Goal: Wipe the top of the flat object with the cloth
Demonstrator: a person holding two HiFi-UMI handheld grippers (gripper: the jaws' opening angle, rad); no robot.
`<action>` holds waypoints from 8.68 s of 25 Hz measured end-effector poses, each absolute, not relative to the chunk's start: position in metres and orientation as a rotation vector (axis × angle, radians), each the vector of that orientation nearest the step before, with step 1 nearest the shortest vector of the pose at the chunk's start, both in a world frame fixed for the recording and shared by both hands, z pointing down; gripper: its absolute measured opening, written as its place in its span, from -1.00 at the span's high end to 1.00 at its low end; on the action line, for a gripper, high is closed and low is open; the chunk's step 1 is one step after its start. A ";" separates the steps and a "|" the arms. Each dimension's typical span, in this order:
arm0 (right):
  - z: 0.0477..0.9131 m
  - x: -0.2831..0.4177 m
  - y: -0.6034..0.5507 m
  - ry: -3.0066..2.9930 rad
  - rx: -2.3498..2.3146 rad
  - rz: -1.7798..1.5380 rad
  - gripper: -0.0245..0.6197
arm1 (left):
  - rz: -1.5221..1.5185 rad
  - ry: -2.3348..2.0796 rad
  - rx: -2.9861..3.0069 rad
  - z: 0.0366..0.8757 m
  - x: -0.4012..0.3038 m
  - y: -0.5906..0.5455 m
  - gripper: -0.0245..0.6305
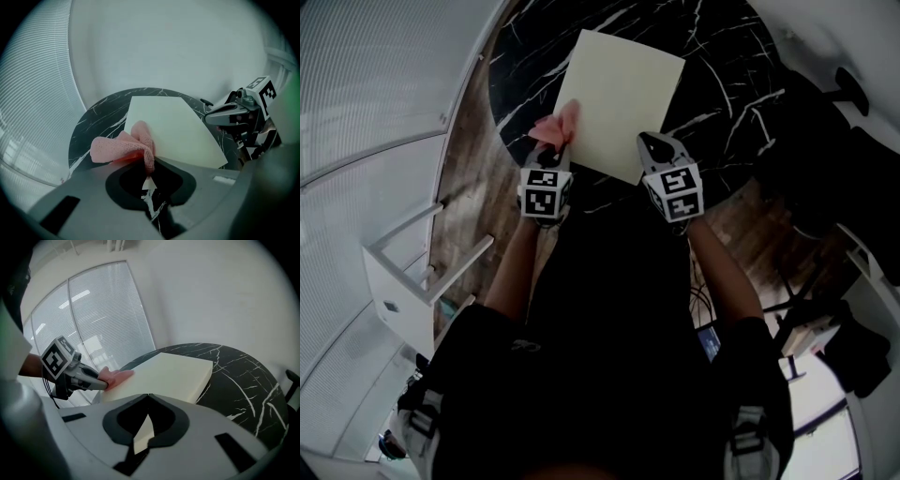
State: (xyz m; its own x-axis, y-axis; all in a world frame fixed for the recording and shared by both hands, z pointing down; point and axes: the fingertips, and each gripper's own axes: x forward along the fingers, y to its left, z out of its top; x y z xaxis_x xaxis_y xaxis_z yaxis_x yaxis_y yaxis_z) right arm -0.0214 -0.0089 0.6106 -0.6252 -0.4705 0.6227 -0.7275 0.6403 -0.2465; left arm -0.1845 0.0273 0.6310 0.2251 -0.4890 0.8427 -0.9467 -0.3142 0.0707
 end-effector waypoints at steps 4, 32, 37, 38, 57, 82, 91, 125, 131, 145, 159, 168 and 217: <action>0.611 -0.018 -0.010 -2.355 0.946 0.664 0.94 | 0.997 -1.283 1.930 0.632 -0.170 0.028 0.86; 0.587 0.026 0.014 -2.413 0.978 0.646 0.94 | 1.013 -1.223 1.972 0.632 -0.091 0.049 0.86; 0.585 0.031 0.014 -2.433 0.979 0.651 0.94 | 1.034 -1.197 1.986 0.631 -0.074 0.056 0.86; 0.584 0.032 0.014 -2.437 0.979 0.653 0.94 | 1.040 -1.193 1.990 0.631 -0.071 0.057 0.86; 0.582 0.053 0.021 -2.476 0.982 0.687 0.94 | 1.104 -1.125 2.040 0.630 -0.016 0.068 0.86; 0.568 0.061 0.007 -2.451 1.092 0.681 0.94 | 0.961 -1.156 2.109 0.580 -0.030 0.020 0.86; 0.554 0.014 -0.004 -2.453 1.050 0.651 0.94 | 0.859 -1.420 2.045 0.534 -0.146 -0.036 0.86; 0.573 -0.006 -0.020 -2.305 1.168 0.691 0.94 | 1.041 -1.262 2.019 0.619 -0.194 -0.067 0.86; 0.573 0.002 -0.016 -2.304 1.161 0.694 0.94 | 1.043 -1.231 2.027 0.622 -0.176 -0.059 0.86; 0.575 0.022 -0.004 -2.287 1.208 0.719 0.94 | 1.044 -1.150 2.056 0.627 -0.140 -0.048 0.86; 0.579 0.046 0.006 -2.269 1.264 0.739 0.94 | 1.067 -1.060 2.108 0.629 -0.097 -0.035 0.86; 0.577 0.062 0.010 -2.269 1.280 0.752 0.94 | 1.069 -1.029 2.124 0.628 -0.072 -0.030 0.86; 0.581 0.119 0.021 -2.260 1.341 0.771 0.94 | 1.029 -0.898 2.226 0.605 0.017 -0.008 0.86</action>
State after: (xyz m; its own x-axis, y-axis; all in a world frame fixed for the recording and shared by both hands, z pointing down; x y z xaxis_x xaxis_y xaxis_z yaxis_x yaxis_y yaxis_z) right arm 0.1193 0.0206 0.5808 -0.4594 -0.6652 0.5886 -0.8862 0.3874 -0.2540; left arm 0.0168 -0.0084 0.6047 0.4905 -0.3470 0.7994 -0.7451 -0.6428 0.1782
